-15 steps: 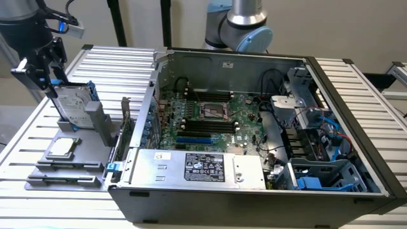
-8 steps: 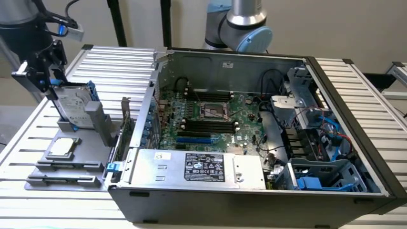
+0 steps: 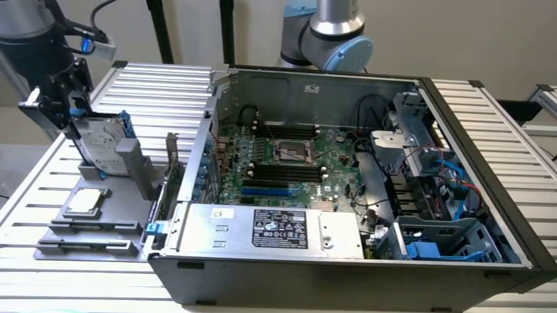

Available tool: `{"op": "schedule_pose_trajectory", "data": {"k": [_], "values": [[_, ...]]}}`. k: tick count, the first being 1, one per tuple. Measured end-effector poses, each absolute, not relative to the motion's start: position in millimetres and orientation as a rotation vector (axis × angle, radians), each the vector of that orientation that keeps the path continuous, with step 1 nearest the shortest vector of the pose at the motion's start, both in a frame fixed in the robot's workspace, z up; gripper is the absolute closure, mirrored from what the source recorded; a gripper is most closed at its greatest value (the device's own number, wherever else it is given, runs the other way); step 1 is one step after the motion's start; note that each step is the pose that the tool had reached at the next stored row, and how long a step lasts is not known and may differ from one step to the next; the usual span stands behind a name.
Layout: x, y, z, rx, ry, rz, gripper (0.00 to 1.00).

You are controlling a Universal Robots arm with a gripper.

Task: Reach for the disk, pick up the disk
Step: 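Pick up the disk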

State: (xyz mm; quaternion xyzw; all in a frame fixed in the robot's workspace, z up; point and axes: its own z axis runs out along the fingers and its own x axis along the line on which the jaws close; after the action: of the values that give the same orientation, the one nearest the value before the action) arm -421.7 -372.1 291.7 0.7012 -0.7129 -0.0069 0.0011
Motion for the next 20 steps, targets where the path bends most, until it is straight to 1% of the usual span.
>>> {"op": "schedule_pose_trajectory", "data": {"k": [7, 9, 10, 14, 15, 17, 18, 20], "values": [[-421.6, -372.1, 289.9, 2.202, -2.239, -0.023, 0.4], [-421.6, -372.1, 289.7, 2.202, -2.239, -0.023, 0.42], [-421.6, -372.1, 289.6, 2.202, -2.239, -0.023, 0.49], [-421.6, -372.1, 288.9, 2.202, -2.239, -0.023, 0.49], [-421.6, -372.1, 288.8, 2.202, -2.239, -0.023, 0.51], [-421.6, -372.1, 288.7, 2.202, -2.239, -0.023, 0.51], [-421.6, -372.1, 288.7, 2.202, -2.239, -0.023, 0.58], [-421.6, -372.1, 288.6, 2.202, -2.239, -0.023, 0.58]]}}
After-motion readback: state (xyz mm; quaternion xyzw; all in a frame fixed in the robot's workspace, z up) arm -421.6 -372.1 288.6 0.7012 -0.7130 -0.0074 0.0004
